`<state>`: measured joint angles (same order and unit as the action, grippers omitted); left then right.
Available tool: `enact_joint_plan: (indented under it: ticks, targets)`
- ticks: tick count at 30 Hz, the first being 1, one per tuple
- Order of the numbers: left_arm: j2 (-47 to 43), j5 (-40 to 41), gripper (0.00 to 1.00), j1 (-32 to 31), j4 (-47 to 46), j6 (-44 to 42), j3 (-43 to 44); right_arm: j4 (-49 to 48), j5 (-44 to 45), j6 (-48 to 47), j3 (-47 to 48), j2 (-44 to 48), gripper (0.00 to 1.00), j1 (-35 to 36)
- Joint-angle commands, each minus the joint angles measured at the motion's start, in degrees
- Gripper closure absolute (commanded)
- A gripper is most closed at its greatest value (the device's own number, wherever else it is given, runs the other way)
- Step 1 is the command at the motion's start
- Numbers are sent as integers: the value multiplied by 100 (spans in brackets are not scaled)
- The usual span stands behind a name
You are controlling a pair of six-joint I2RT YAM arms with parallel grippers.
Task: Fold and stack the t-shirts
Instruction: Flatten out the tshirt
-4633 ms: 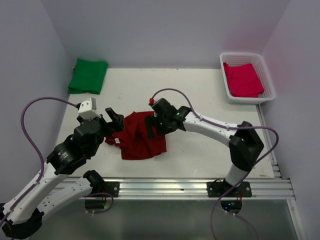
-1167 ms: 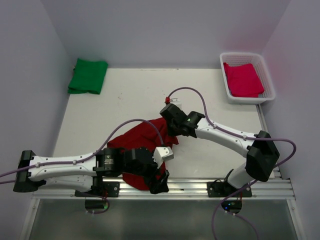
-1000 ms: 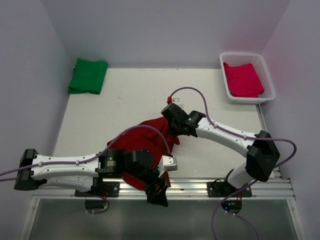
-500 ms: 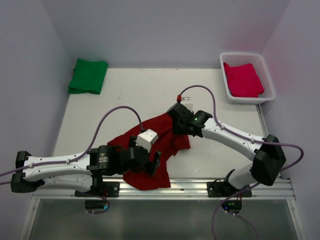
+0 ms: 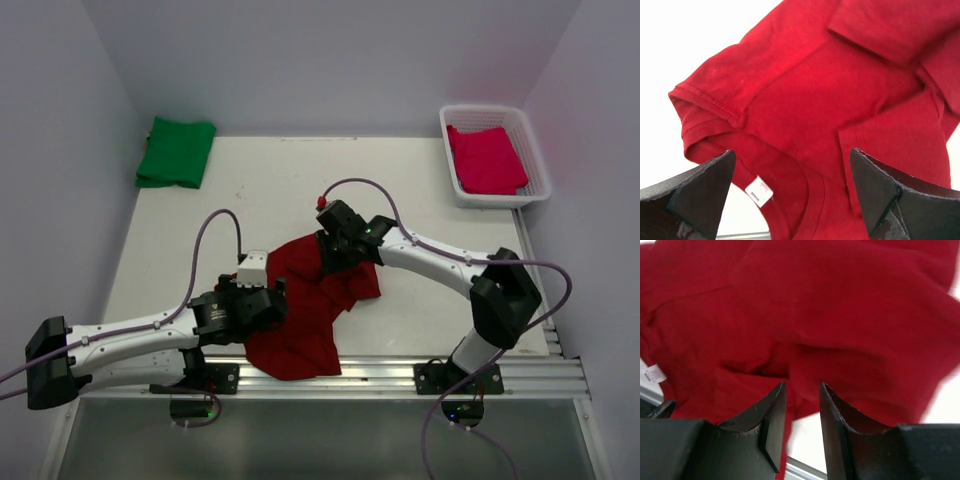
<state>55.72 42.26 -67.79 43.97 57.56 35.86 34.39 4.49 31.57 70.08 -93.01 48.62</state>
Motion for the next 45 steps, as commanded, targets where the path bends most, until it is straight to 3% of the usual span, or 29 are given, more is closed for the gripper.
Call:
enact_joint_plan:
  ticks: [1, 12, 20, 24, 31, 34, 45]
  targets:
    - [-290, 257, 0, 231, -995, 176, -175, -494, -888, -353, 330, -296, 65, 7]
    - [-352, -306, 0, 310, -2014, 291, -860, -161, -714, -705, 1586, -1991, 65, -2]
    - [-150, -350, 0, 345, -2760, 581, -1564, 138, -204, -740, 2044, -2362, 54, -142]
    - [122, -455, 0, 380, -3200, 669, -1818, 164, 7, -758, 2009, -2397, 54, -204]
    - [580, -666, 0, 433, -3623, 827, -1942, 77, 96, -740, 1843, -2546, 80, -379]
    - [527, -649, 0, 433, -3571, 844, -1951, 6, 104, -705, 1728, -2555, 98, -397]
    - [123, -473, 0, 433, -2912, 950, -1898, 304, 745, -766, 1473, -1853, 100, -397]
